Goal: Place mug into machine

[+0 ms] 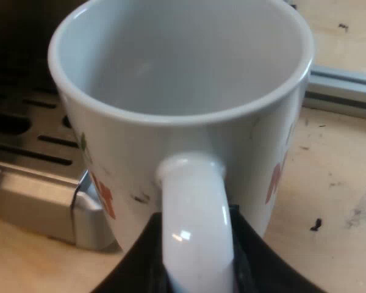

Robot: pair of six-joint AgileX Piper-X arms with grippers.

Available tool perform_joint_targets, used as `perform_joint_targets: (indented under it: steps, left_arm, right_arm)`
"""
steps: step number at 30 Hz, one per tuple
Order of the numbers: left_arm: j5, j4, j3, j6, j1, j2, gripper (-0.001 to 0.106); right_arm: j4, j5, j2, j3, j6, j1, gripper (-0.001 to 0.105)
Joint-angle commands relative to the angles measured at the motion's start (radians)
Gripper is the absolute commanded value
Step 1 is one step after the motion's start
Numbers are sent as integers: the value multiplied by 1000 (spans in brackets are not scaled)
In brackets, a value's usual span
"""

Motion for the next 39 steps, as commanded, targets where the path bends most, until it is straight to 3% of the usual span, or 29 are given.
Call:
perform_joint_targets:
  steps: [1,7,11,16,21,26,36,39]
  left_arm:
    - [-14,-66,26,-8,-4,0,85]
    - [-20,-151,75,-8,-4,2,85]
    - [-76,-156,77,14,-4,2,85]
    - [-78,-186,99,14,-4,2,85]
    - [-76,-208,103,7,-4,2,85]
    - [-76,-208,103,6,-4,2,85]
    - [-44,-208,103,6,-4,2,85]
    - [-44,-208,103,6,-4,2,85]
  right_arm:
    - [98,13,-98,-35,-5,64,0]
    - [147,105,-165,-47,72,243,0]
    - [145,186,-156,-47,144,376,0]
    - [90,296,-86,-47,155,521,0]
    - [-116,384,85,-47,170,621,0]
    - [-302,391,259,-53,180,631,0]
    - [-413,394,441,-106,180,631,0]
    - [-536,389,676,-224,180,631,0]
